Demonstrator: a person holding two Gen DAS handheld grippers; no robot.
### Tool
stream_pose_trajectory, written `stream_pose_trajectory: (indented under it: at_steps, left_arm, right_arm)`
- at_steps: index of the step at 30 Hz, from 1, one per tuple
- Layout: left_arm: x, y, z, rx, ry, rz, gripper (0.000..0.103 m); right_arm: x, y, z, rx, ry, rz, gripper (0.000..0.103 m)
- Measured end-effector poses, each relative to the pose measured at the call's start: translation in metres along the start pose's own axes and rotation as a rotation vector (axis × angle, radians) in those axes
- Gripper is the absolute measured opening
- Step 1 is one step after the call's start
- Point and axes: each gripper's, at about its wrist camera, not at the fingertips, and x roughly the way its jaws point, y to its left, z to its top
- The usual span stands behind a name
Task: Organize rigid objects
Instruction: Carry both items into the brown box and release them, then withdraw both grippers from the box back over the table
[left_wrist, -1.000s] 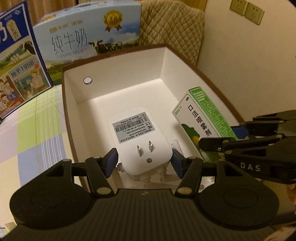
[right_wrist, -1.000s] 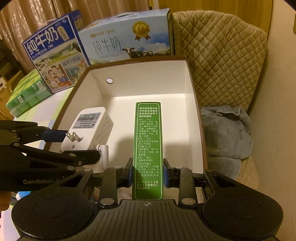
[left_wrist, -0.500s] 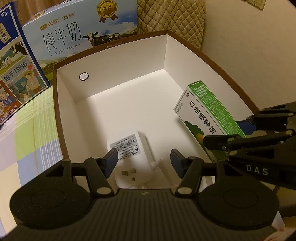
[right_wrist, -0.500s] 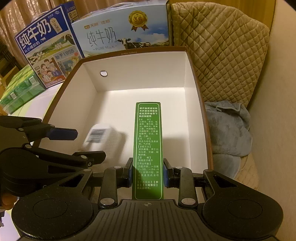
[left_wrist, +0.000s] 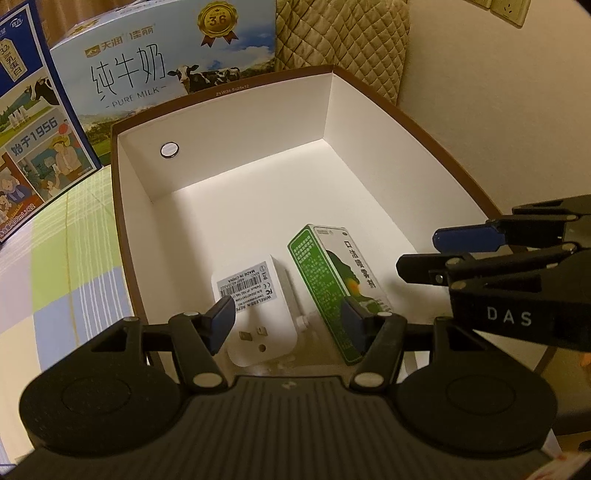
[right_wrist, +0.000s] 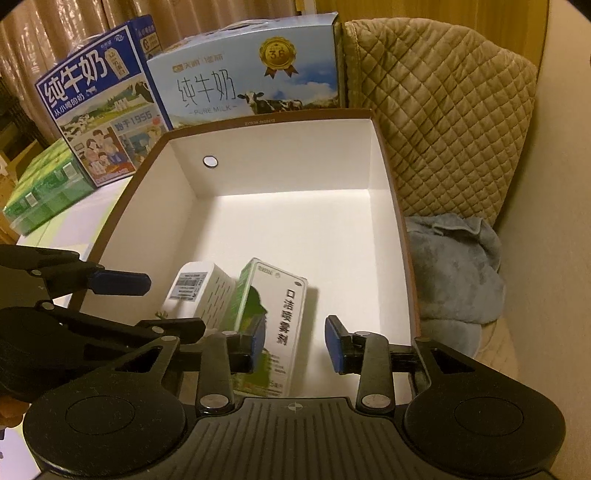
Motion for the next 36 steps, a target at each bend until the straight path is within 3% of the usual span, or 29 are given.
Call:
stream_pose_trajectory:
  at_steps: [20, 36]
  left_arm:
    - [-0.031, -0.008, -0.010, -0.017, -0.041, 0.000, 0.059]
    - [-0.106, -0.008, -0.045, -0.077, -0.150, -0.037, 0.059]
  right_arm:
    - [-0.031, 0.003, -0.009, 0.020, -0.041, 0.014, 0.039]
    - [-0.090, 0.006, -0.032, 0.091, -0.126, 0.028, 0.039]
